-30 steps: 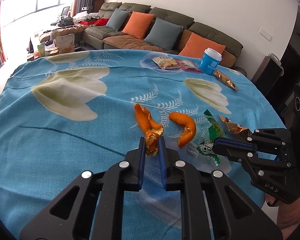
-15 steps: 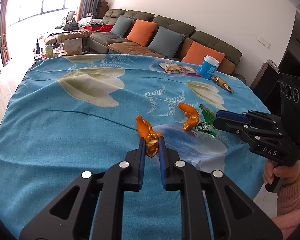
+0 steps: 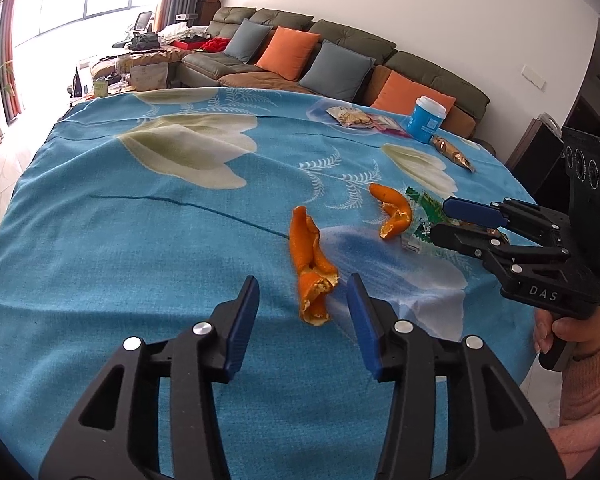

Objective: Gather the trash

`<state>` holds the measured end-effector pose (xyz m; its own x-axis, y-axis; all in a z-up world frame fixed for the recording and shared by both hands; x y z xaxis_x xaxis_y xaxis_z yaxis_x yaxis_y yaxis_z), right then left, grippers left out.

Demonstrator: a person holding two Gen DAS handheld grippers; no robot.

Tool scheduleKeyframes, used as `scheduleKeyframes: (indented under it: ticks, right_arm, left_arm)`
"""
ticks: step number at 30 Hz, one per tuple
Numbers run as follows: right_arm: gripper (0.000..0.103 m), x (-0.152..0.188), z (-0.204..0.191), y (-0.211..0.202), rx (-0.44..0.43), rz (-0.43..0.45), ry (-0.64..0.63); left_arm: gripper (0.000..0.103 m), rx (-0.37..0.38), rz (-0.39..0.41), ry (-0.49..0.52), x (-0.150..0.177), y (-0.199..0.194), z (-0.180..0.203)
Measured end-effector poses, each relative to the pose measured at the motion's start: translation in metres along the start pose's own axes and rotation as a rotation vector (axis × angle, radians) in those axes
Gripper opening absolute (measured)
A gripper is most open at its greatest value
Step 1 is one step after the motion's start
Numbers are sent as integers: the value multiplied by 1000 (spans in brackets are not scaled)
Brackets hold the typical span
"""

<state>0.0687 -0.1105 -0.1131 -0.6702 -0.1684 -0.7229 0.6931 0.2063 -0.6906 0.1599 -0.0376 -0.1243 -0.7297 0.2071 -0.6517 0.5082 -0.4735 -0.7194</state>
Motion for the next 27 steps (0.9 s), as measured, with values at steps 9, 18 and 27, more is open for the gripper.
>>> scheduleKeyframes:
  ticks: [9,18,27]
  right_arm:
    - [27,9,-2,7,57,-23,-46]
    - [19,5,-1,-5,14,14,-5]
    - [19,-12,-30,-30,-108,79,4]
  left_arm:
    - [16,8,-21,-10,5,8,0]
    - [15,3,8,-33,8,-6,-7]
    - [15,-19,58,-52,13,-37,-21]
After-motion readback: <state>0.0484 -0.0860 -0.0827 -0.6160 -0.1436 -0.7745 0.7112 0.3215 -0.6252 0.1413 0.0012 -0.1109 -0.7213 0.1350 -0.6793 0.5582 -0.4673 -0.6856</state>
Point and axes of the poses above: each gripper's, at about its wrist camera, not at the fingertips, and y roughly the way its jaws point, z to its right, x to its underside, the point moved 8 cm from there along y, roughly the way its jaws point, and after that the axes turned 1 degree about -z, right-handed, at the moved point
